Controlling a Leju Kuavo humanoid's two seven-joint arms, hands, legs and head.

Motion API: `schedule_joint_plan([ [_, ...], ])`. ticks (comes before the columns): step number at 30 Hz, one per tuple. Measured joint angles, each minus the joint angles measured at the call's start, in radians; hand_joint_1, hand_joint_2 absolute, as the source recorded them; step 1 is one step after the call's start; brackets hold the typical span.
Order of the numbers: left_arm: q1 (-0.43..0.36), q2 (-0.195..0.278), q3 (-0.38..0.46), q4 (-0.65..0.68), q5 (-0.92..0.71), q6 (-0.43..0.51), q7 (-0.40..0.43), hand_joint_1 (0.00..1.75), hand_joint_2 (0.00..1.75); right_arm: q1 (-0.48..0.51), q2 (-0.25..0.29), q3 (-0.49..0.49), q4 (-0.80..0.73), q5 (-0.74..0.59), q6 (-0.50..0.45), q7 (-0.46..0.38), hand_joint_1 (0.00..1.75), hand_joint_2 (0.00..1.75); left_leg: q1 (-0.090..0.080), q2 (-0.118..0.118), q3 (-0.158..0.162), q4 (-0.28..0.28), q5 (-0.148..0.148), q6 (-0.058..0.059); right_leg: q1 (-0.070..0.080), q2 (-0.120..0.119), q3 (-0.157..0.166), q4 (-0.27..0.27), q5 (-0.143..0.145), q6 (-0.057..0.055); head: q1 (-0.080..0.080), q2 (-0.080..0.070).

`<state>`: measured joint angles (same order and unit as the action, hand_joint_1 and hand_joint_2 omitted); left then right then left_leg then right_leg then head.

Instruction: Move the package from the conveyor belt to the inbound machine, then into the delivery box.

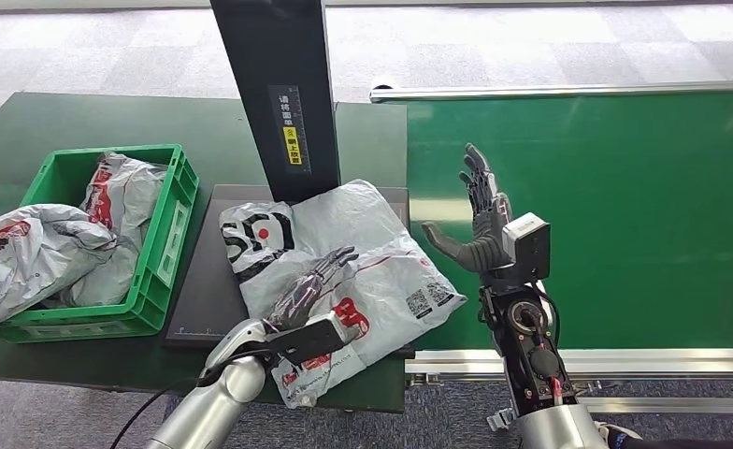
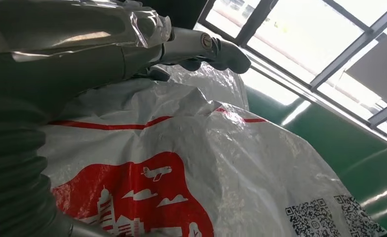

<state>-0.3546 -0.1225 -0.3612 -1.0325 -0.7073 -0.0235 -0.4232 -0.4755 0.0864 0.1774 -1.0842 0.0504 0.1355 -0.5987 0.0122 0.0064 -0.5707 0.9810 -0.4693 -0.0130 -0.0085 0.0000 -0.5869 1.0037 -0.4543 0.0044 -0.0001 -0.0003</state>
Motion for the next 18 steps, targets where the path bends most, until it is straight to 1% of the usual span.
schedule_joint_plan([
  [2,0.0,0.0,0.01,0.007,0.011,-0.031,0.002,1.12,1.75,0.0,0.001,0.0,0.0,0.001,0.003,0.004,0.0,1.75,0.0,0.0,0.0,0.0,0.0,0.0,0.0,0.0,0.0,0.0,0.0,0.0,0.0,0.0],
  [3,0.0,0.0,0.016,0.01,0.014,-0.04,0.003,1.53,1.75,-0.001,0.001,0.0,0.0,0.002,0.004,0.005,0.0,1.75,0.0,0.0,0.0,0.0,0.0,0.0,0.0,0.0,0.0,0.0,0.0,0.0,0.0,0.0],
  [5,0.002,0.0,0.027,0.013,0.017,-0.039,-0.004,1.66,1.75,-0.001,0.002,0.0,0.0,0.005,0.005,0.007,0.0,1.75,0.0,0.0,0.0,0.0,0.0,0.0,0.0,0.0,0.0,0.0,0.0,0.0,0.0,0.0],
  [7,0.004,-0.001,0.038,0.014,0.02,-0.022,-0.017,1.72,1.75,-0.001,0.002,0.0,0.0,0.007,0.005,0.008,0.0,1.75,0.0,0.0,0.0,0.0,0.0,0.0,0.0,0.0,0.0,0.0,0.0,0.0,0.0,0.0],
  [13,0.015,-0.004,0.07,-0.003,0.031,0.007,-0.035,1.72,1.75,-0.003,0.002,-0.006,0.006,0.008,-0.01,0.042,0.0,1.75,0.0,0.0,0.0,0.0,0.0,0.0,0.0,0.0,0.0,0.0,0.0,0.0,0.0,0.0],
  [15,0.018,-0.005,0.076,-0.009,0.036,0.008,-0.037,1.74,1.75,-0.007,0.002,-0.015,0.018,-0.003,-0.023,0.074,0.0,1.75,0.0,0.0,0.0,0.0,0.0,0.0,0.0,0.0,0.0,0.0,0.0,0.0,0.0,0.0],
  [18,0.022,-0.008,0.082,-0.013,0.042,0.006,-0.038,1.73,1.75,-0.023,0.004,-0.046,0.065,-0.072,-0.027,0.153,0.0,1.75,0.0,0.0,0.0,0.0,0.0,0.0,0.0,0.0,0.0,0.0,0.0,0.0,0.0,0.0],
])
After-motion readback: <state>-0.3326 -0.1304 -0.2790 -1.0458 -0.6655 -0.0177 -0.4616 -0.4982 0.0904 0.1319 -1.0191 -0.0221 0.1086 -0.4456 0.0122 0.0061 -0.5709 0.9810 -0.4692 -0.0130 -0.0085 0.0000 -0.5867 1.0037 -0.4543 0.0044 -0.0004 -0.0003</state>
